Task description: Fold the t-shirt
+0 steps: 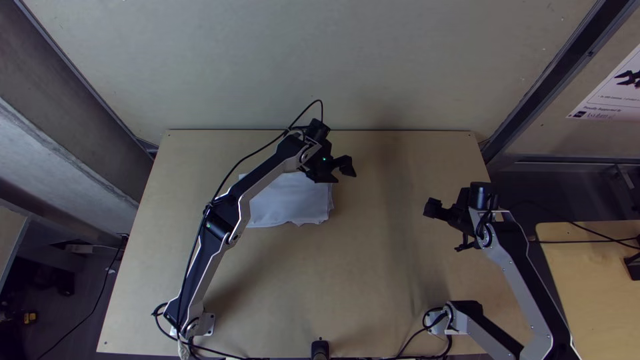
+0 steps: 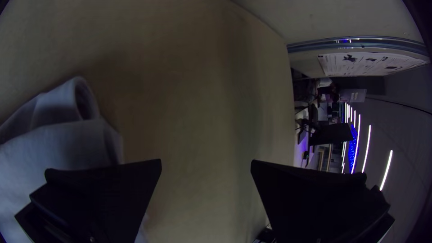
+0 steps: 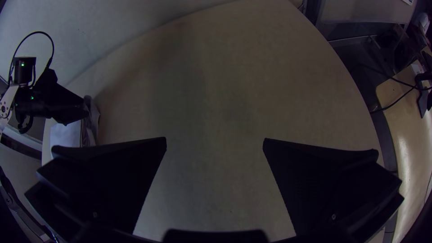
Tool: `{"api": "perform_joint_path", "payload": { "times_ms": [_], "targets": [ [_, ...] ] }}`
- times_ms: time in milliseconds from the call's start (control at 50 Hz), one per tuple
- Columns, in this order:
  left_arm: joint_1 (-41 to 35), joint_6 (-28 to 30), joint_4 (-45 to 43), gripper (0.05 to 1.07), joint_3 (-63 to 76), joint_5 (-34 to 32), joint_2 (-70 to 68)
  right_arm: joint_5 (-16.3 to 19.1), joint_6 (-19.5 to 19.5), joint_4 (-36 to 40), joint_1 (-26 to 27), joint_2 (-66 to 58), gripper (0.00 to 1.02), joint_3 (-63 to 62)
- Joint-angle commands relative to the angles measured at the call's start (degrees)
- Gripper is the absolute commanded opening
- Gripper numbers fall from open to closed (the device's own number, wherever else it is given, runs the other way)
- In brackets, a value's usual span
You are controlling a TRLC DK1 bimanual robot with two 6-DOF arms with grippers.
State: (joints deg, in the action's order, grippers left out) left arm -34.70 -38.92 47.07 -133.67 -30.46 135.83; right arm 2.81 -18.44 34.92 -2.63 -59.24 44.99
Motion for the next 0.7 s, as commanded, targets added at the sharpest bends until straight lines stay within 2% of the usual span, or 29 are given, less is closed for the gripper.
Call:
{"api": "perform_joint_path", "payload": {
  "times_ms": [0, 180, 300, 420, 520, 680],
  "targets": [
    [0.1, -3.1, 0.4, 1.03, -1.3, -0.5, -0.1, -0.3, -0.8, -1.3, -0.6, 0.5, 0.99, -0.4],
    [1.7, 0.9, 3.5, 1.03, 1.0, 2.1, -3.5, -0.3, -0.2, -1.5, -0.4, 0.0, 0.99, 2.3],
    [3.1, 5.9, 3.9, 1.03, 3.6, 6.3, -7.6, -0.3, 0.4, -1.4, -0.5, 0.3, 0.99, 5.7],
    [4.6, 13.0, 5.8, 1.03, 6.4, 13.8, -13.6, -0.4, 3.6, -1.8, -0.5, 0.4, 0.99, 9.6],
    [7.1, 16.7, 8.3, 1.03, 7.6, 16.3, -18.4, -0.4, 5.0, -2.2, -0.5, 0.4, 0.99, 13.4],
    [12.1, 21.2, 11.4, 1.03, 11.7, 20.2, -27.4, -0.5, 11.7, -2.9, 0.6, 0.5, 0.99, 19.5]
  ]
}}
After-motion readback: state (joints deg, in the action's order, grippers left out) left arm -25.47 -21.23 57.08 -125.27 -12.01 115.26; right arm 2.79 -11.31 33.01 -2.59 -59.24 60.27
